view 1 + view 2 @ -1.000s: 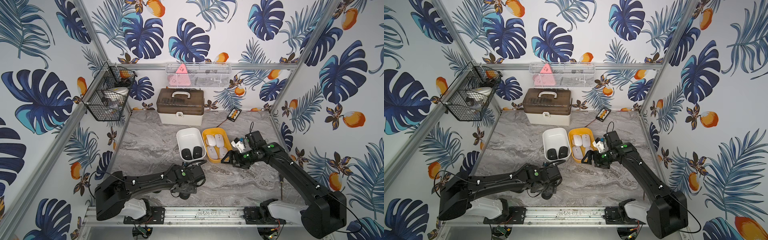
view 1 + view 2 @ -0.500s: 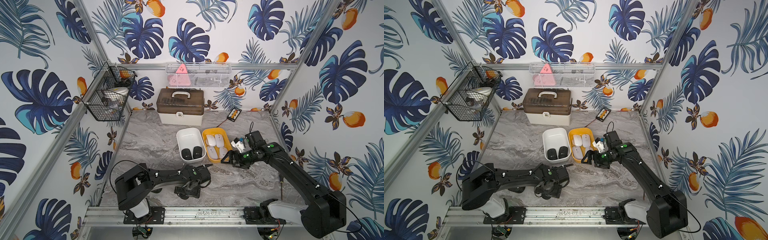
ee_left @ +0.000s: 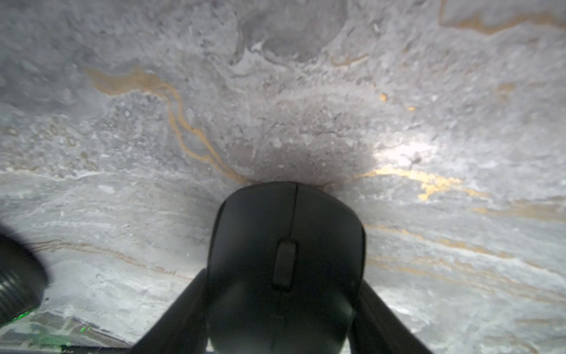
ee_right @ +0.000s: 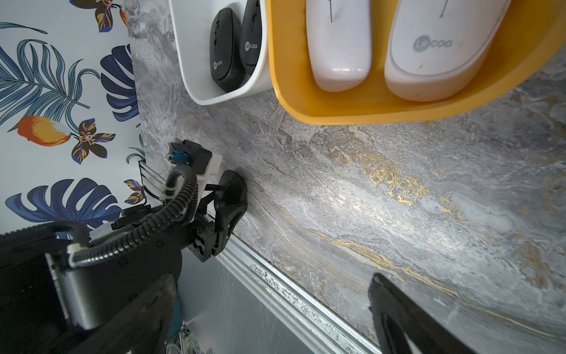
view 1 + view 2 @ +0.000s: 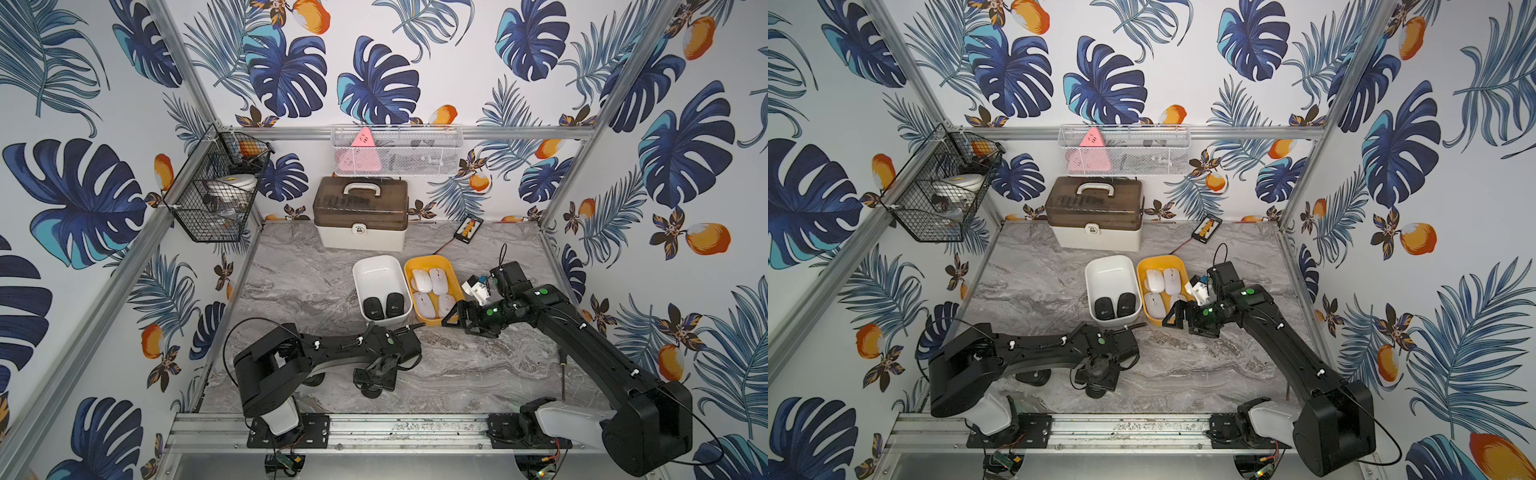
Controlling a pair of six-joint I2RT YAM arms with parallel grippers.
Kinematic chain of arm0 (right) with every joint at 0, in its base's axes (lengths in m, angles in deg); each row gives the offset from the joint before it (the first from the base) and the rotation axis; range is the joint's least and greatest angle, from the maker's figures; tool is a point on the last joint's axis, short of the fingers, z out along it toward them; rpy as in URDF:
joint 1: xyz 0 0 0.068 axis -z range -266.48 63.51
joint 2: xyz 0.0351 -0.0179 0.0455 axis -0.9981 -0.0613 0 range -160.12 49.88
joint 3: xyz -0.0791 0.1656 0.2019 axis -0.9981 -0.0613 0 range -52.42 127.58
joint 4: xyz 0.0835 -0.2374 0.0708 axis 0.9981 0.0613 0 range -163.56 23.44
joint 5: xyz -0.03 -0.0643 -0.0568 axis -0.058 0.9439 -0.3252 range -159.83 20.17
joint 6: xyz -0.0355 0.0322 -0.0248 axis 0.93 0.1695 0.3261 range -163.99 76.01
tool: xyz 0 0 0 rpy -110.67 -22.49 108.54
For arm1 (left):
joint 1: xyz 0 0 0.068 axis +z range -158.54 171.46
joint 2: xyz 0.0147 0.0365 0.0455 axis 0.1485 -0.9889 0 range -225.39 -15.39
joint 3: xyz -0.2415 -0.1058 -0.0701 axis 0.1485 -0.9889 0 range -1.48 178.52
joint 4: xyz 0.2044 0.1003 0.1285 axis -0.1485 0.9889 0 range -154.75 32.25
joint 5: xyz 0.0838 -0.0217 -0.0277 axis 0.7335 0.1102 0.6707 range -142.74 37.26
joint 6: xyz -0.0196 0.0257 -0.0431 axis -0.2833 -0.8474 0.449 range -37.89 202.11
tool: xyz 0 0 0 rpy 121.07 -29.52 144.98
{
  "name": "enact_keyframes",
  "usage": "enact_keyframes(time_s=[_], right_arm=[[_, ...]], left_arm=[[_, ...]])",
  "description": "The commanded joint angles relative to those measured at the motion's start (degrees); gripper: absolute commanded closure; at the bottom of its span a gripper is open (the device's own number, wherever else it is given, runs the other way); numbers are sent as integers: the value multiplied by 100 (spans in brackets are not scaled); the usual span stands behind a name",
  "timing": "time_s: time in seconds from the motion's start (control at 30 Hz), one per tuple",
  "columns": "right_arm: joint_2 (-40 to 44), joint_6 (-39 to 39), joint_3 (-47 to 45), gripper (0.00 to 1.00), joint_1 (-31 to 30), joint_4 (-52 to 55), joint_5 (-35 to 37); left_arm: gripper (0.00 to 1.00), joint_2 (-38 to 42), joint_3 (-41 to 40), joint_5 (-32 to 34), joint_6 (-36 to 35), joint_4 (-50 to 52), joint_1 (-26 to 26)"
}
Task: Place the mice by color into the storage box
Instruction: Pick up the mouse from the center of the board, then place the mouse in the storage box.
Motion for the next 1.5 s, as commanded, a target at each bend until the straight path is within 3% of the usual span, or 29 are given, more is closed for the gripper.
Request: enact_keyframes(time_s=[0.0,0.27,0.47,0.6,0.8,1.1,1.47], right_arm=[[5,-4,28,0,-8,20,29],[1,5,62,0,-9,37,64],[126,-23,23,0,-8,-198,-144],[222,-127,-19,0,-20,-441,-307],[68,-83,57,0,-22,-376,-347],[-93,-30,71,0,-20,-305,-288],[-148,-15,31,0,-21,-340,-296]], left_arm=[[38,131,-1,86,-28,85,62],[39,945,482,61,222,617,390],[41,1303,1289,-248,152,700,1521],[41,533,2230,-350,-213,748,2296],[41,-956,3585,-399,-427,611,2850],[42,-2638,5046,-371,-460,572,3108],[42,-3622,5917,-263,-523,660,3230]])
